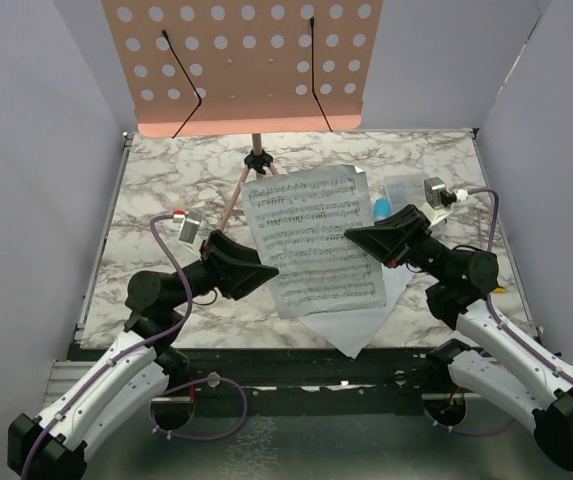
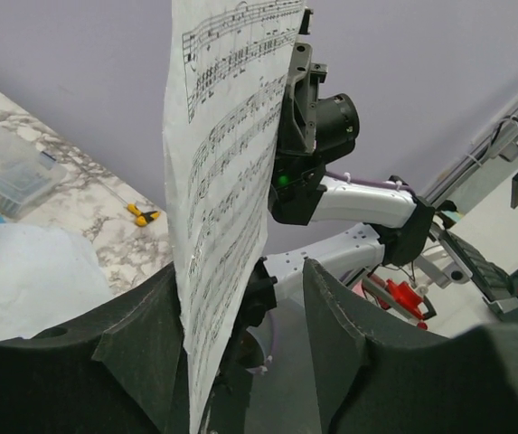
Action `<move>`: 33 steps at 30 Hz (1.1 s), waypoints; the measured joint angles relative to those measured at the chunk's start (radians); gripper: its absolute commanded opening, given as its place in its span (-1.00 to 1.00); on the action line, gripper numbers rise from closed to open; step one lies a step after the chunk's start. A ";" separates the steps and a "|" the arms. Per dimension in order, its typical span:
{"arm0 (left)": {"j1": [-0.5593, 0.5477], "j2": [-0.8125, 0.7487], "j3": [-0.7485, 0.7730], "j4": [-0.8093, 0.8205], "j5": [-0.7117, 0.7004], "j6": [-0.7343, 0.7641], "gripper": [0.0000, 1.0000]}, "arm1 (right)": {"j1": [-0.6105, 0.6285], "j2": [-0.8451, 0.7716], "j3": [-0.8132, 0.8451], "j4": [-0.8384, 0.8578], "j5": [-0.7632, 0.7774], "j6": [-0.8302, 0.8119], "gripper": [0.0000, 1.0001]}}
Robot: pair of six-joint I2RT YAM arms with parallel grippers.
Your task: Set up the instrument practice props
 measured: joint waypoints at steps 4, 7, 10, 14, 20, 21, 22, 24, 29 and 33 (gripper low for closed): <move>-0.041 0.036 0.014 0.037 -0.003 -0.001 -0.02 | 0.000 0.009 0.000 0.034 0.006 0.015 -0.99; -0.075 0.067 0.029 0.067 -0.006 0.000 -0.08 | 0.000 0.021 0.000 0.050 0.005 0.023 -0.99; -0.106 0.100 0.051 0.088 -0.007 0.006 -0.12 | 0.000 0.029 0.000 0.058 0.005 0.026 -0.99; -0.125 0.142 0.088 0.095 -0.007 0.019 -0.25 | 0.000 0.032 0.000 0.061 0.003 0.028 -0.99; -0.135 0.174 0.122 0.110 -0.010 0.035 -0.51 | 0.000 0.032 0.000 0.060 0.001 0.028 -0.99; -0.137 0.178 0.124 0.111 -0.011 0.036 -0.55 | 0.000 0.032 0.000 0.060 0.001 0.028 -0.99; -0.139 0.182 0.124 0.112 -0.011 0.039 -0.57 | 0.000 0.032 0.000 0.060 0.001 0.028 -0.99; -0.141 0.191 0.124 0.111 -0.012 0.041 -0.63 | 0.000 0.032 0.000 0.057 0.001 0.027 -0.99; -0.142 0.188 0.123 0.111 -0.021 0.045 -0.83 | 0.000 0.020 0.000 0.030 0.001 0.007 -0.99; -0.142 0.173 0.114 0.112 -0.042 0.048 -1.00 | 0.000 -0.001 0.003 -0.018 0.001 -0.022 -0.95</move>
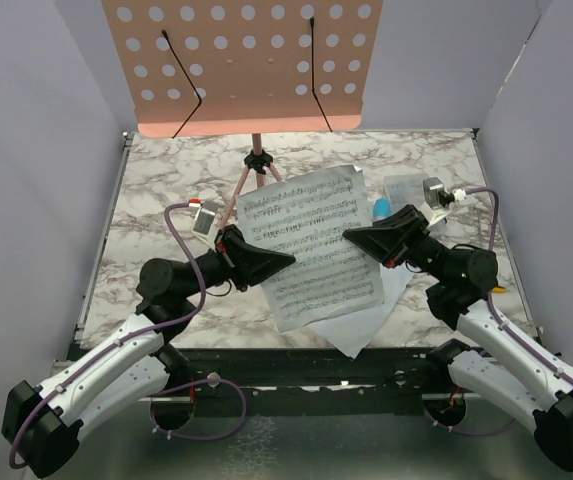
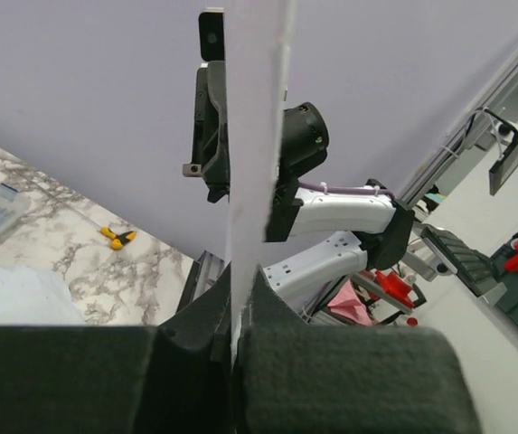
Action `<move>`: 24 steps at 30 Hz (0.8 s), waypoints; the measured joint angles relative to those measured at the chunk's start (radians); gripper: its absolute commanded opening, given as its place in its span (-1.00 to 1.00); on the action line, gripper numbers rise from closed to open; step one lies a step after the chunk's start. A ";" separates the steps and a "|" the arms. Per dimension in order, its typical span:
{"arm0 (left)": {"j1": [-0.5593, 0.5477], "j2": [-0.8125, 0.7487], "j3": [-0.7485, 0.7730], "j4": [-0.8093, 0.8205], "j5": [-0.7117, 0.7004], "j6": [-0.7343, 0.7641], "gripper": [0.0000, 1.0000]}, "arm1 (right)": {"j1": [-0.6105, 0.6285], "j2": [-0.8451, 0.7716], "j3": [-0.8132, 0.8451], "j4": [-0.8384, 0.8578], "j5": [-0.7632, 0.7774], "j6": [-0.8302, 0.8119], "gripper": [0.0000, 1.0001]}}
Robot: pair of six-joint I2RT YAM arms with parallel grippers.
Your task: Set up the instrument practice props
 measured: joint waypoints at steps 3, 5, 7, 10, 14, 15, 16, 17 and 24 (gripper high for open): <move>0.000 -0.007 -0.014 -0.001 -0.020 0.002 -1.00 | 0.000 -0.003 0.016 -0.047 -0.001 -0.023 -0.75; 0.000 -0.007 -0.021 -0.002 -0.031 0.002 -1.00 | 0.000 -0.004 0.027 -0.072 -0.002 -0.039 -0.55; 0.000 -0.007 -0.029 -0.005 -0.042 0.004 -1.00 | 0.000 -0.006 0.034 -0.097 -0.003 -0.053 -0.33; 0.000 -0.007 -0.034 -0.011 -0.054 0.012 -1.00 | 0.000 -0.012 0.045 -0.150 -0.008 -0.082 -0.02; 0.000 -0.021 -0.035 -0.050 -0.076 0.048 -1.00 | 0.000 -0.025 0.079 -0.246 -0.011 -0.143 0.22; 0.000 -0.028 -0.035 -0.064 -0.082 0.059 -1.00 | 0.000 -0.030 0.092 -0.280 -0.011 -0.165 0.31; 0.000 -0.041 -0.033 -0.096 -0.094 0.081 -1.00 | 0.000 -0.035 0.106 -0.315 -0.010 -0.188 0.41; 0.000 -0.050 -0.031 -0.121 -0.102 0.099 -1.00 | 0.000 -0.042 0.124 -0.358 -0.009 -0.214 0.48; 0.000 -0.117 0.081 -0.416 -0.190 0.281 -1.00 | 0.000 -0.078 0.280 -0.659 0.061 -0.413 0.86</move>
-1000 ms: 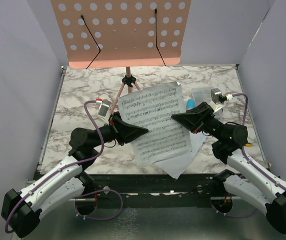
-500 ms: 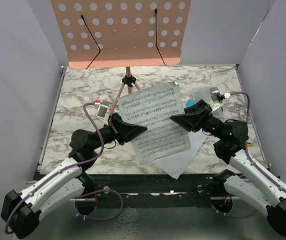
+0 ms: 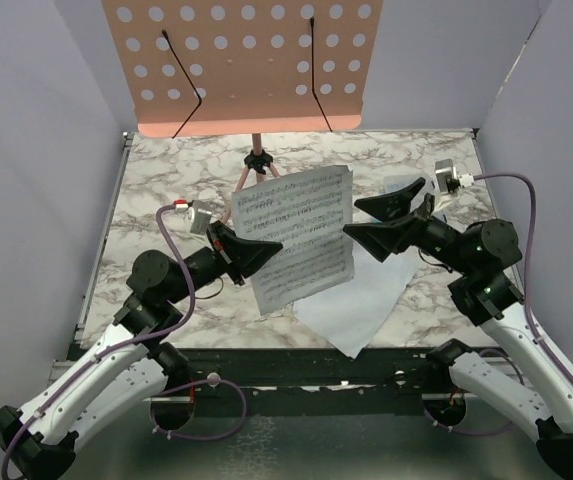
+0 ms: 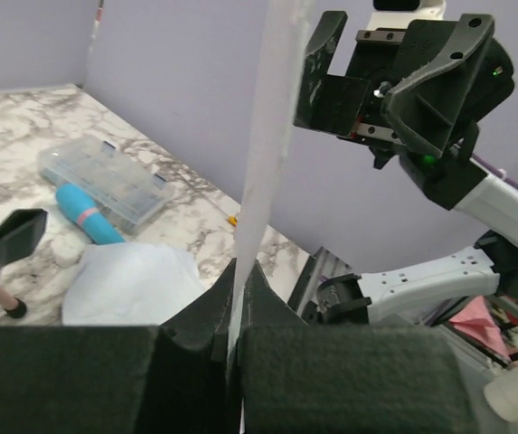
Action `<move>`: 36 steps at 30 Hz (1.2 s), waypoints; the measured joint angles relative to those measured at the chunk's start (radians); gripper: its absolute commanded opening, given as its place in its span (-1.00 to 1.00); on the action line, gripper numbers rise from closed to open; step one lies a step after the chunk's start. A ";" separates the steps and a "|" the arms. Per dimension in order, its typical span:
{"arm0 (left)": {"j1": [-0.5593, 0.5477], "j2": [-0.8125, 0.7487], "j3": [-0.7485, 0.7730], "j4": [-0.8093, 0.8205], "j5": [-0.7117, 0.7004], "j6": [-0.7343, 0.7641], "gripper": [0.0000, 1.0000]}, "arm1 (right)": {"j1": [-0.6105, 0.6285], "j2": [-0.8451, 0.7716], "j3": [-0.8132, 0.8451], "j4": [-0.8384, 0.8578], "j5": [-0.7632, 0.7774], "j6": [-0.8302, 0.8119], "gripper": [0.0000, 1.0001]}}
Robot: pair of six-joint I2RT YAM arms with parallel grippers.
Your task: Set up the instrument practice props
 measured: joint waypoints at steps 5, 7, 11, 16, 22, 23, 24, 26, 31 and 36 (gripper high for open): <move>0.000 -0.012 0.123 -0.176 -0.042 0.124 -1.00 | 0.000 -0.003 0.088 -0.144 0.042 -0.100 0.96; 0.000 -0.012 0.159 -0.223 -0.050 0.162 -1.00 | 0.000 -0.002 0.118 -0.192 0.051 -0.133 0.97; 0.000 -0.008 0.230 -0.321 -0.073 0.241 -1.00 | 0.000 0.013 0.186 -0.271 0.056 -0.191 0.97; 0.000 0.020 0.311 -0.393 -0.130 0.315 -1.00 | 0.000 0.068 0.309 -0.350 0.062 -0.258 0.97; 0.000 0.087 0.388 -0.436 -0.183 0.348 -1.00 | 0.000 0.153 0.436 -0.417 0.079 -0.310 0.97; 0.000 0.098 0.404 -0.441 -0.192 0.353 -1.00 | 0.000 0.173 0.462 -0.435 0.083 -0.317 0.96; 0.000 0.111 0.418 -0.444 -0.197 0.358 -1.00 | 0.000 0.190 0.483 -0.444 0.087 -0.322 0.94; 0.000 0.132 0.443 -0.455 -0.213 0.365 -1.00 | 0.000 0.225 0.525 -0.462 0.099 -0.332 0.90; 0.000 0.149 0.492 -0.475 -0.254 0.375 -1.00 | 0.000 0.303 0.630 -0.500 0.122 -0.337 0.77; 0.000 0.163 0.554 -0.485 -0.288 0.383 -1.00 | 0.000 0.377 0.731 -0.514 0.128 -0.337 0.64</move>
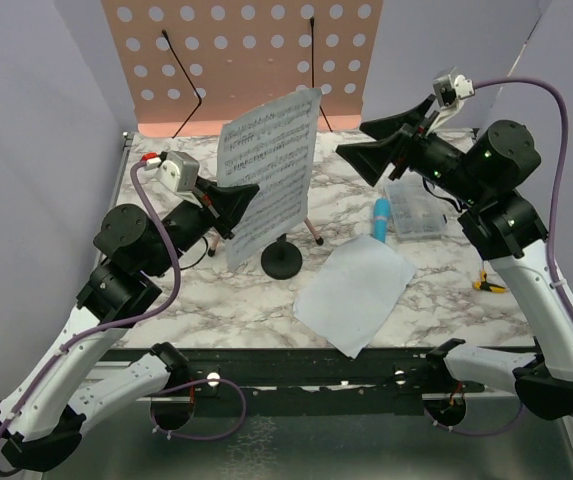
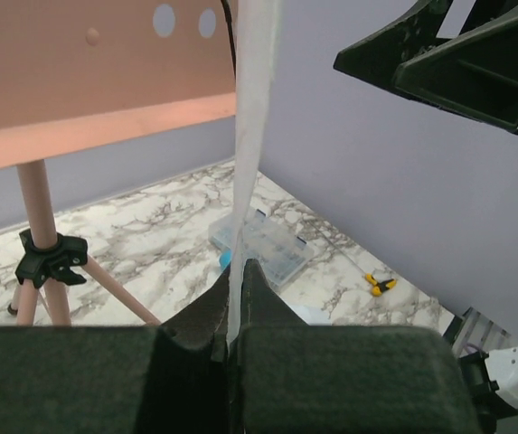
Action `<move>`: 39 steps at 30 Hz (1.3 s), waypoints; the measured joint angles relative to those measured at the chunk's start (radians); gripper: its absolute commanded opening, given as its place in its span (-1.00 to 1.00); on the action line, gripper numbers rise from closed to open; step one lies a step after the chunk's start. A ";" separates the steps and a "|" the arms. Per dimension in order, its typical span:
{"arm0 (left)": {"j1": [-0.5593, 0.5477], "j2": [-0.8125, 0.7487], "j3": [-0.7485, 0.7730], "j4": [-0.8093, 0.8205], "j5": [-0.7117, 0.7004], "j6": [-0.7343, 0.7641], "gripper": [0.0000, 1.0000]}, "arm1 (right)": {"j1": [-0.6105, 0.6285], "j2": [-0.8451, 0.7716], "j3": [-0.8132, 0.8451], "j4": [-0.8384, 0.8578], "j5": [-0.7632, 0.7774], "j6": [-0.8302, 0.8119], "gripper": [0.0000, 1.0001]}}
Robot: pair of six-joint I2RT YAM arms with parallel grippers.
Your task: Set up the instrument practice props
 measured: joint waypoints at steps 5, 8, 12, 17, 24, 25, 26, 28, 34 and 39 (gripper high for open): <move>0.000 0.011 0.055 -0.001 -0.021 0.005 -1.00 | 0.000 0.059 0.089 -0.008 0.000 -0.001 0.49; 0.000 0.010 0.086 -0.004 -0.041 0.011 -1.00 | 0.000 0.090 0.131 -0.006 -0.001 -0.003 0.43; 0.000 0.010 0.132 -0.004 -0.063 0.026 -1.00 | 0.000 0.121 0.155 0.000 -0.002 -0.003 0.31; 0.000 0.017 0.186 -0.003 -0.092 0.048 -1.00 | 0.000 0.189 0.221 0.006 -0.012 -0.002 0.15; 0.000 0.064 0.269 0.000 -0.114 0.079 -1.00 | 0.000 0.287 0.320 0.010 -0.025 0.009 0.14; 0.000 0.071 0.275 -0.001 -0.116 0.082 -1.00 | 0.000 0.296 0.328 0.010 -0.025 0.010 0.12; 0.000 0.078 0.282 0.000 -0.116 0.086 -1.00 | 0.000 0.303 0.337 0.009 -0.025 0.012 0.11; 0.000 0.094 0.297 -0.002 -0.117 0.097 -1.00 | 0.000 0.322 0.360 0.009 -0.025 0.018 0.06; 0.000 0.139 0.348 -0.003 -0.120 0.125 -1.00 | 0.000 0.364 0.407 0.010 -0.027 0.040 0.00; 0.000 0.158 0.374 -0.005 -0.120 0.142 -1.00 | 0.000 0.377 0.407 0.010 -0.017 0.054 0.00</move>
